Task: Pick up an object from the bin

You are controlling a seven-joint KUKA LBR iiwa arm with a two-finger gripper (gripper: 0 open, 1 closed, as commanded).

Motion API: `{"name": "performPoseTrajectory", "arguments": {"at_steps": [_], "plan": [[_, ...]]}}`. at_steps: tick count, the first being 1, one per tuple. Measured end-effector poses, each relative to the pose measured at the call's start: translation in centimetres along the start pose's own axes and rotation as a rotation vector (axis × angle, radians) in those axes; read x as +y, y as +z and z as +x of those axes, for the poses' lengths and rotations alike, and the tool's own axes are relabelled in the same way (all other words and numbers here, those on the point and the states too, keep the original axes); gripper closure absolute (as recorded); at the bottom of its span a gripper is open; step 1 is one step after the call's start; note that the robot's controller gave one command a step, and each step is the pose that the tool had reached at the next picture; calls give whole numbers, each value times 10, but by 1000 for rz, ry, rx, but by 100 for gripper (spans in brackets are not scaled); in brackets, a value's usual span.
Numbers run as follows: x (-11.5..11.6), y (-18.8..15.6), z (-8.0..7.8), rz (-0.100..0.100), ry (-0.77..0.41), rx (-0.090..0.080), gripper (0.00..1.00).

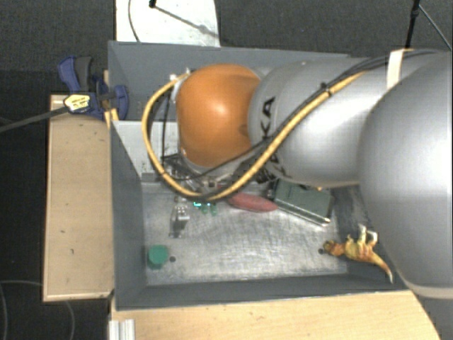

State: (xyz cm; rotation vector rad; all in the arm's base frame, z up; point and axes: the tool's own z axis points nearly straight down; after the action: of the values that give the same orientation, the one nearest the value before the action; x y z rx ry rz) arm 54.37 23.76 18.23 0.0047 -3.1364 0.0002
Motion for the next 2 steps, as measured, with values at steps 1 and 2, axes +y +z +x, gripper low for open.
{"name": "performPoseTrajectory", "arguments": {"at_steps": [1,2], "plan": [[-1,-4,-2,-2,5,-8,0],[-45,44,32,-3,1,-11,0]]}}
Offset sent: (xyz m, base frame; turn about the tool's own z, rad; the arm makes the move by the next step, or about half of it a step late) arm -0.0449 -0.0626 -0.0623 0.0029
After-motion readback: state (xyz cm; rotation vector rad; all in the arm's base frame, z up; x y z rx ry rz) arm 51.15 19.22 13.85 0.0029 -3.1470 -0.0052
